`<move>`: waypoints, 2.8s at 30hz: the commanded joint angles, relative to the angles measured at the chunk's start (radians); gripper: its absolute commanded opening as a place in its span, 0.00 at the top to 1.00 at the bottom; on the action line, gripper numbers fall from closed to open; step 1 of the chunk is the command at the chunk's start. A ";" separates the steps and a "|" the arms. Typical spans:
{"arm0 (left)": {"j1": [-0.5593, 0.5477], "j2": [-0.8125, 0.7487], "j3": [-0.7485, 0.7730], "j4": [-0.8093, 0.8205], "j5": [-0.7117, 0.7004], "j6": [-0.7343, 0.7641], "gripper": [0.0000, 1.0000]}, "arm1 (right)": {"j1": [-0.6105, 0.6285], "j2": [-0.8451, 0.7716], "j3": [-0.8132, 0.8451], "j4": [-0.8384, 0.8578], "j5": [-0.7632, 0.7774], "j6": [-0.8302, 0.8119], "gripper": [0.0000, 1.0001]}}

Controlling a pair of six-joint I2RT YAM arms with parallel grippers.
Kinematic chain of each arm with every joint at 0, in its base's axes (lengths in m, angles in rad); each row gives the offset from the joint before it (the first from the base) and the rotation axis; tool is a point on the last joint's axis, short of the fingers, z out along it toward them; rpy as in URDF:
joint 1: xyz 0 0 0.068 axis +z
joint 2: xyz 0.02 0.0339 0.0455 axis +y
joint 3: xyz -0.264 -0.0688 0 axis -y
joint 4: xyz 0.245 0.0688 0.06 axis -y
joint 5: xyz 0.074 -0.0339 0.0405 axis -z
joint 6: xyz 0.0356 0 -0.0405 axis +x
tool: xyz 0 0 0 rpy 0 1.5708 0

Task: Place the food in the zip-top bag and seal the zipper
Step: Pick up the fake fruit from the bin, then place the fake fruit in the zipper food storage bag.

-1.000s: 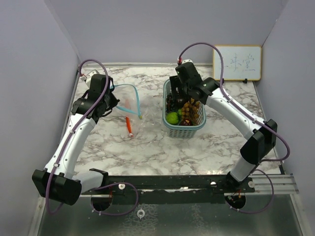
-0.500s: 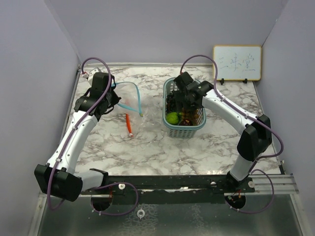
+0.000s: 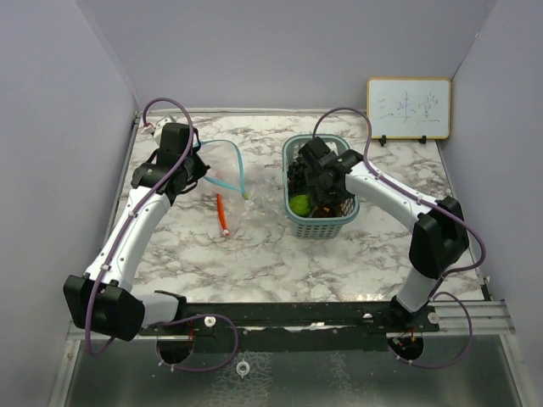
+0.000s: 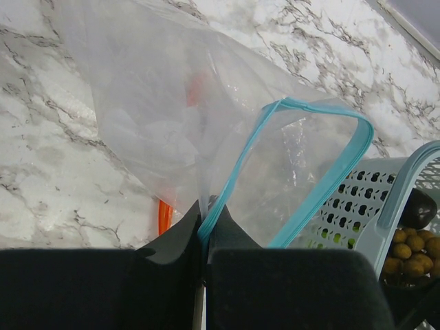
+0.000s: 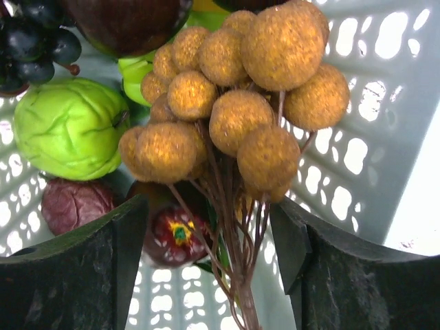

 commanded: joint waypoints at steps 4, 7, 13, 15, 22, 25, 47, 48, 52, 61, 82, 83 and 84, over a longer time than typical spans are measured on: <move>0.007 0.004 0.001 0.037 0.041 -0.003 1.00 | -0.006 0.036 -0.047 0.184 0.092 0.007 0.37; 0.007 -0.001 0.000 0.041 0.045 -0.001 1.00 | -0.007 0.016 -0.061 0.225 0.132 -0.015 0.53; 0.010 -0.023 -0.008 0.046 0.047 0.000 1.00 | -0.007 -0.081 -0.030 0.220 0.159 -0.068 0.95; 0.011 -0.029 -0.010 0.051 0.049 0.000 1.00 | -0.006 -0.129 0.008 0.204 0.146 -0.100 0.98; 0.012 -0.044 -0.036 0.092 0.096 -0.019 1.00 | -0.007 -0.280 0.111 0.192 -0.079 -0.180 0.98; 0.012 -0.051 -0.062 0.139 0.153 -0.042 1.00 | -0.007 -0.325 0.142 0.226 -0.237 -0.208 0.98; 0.013 -0.090 -0.163 0.327 0.428 -0.199 1.00 | -0.002 -0.296 -0.060 1.008 -0.946 0.126 0.98; 0.013 -0.092 -0.167 0.333 0.437 -0.209 1.00 | 0.000 -0.291 -0.083 1.036 -0.943 0.134 0.98; 0.014 -0.100 -0.189 0.365 0.488 -0.251 1.00 | 0.003 -0.255 -0.130 1.090 -0.900 0.114 0.98; 0.013 -0.105 -0.227 0.424 0.560 -0.327 1.00 | 0.056 -0.198 -0.132 0.932 -0.752 -0.042 0.98; 0.007 0.054 -0.059 0.374 0.694 -0.287 1.00 | 0.088 -0.105 -0.044 0.666 -0.528 -0.376 0.98; 0.005 0.066 -0.050 0.374 0.697 -0.281 1.00 | 0.098 -0.096 -0.031 0.661 -0.536 -0.387 0.98; 0.003 0.080 -0.039 0.372 0.701 -0.271 1.00 | 0.109 -0.090 -0.020 0.656 -0.545 -0.396 0.98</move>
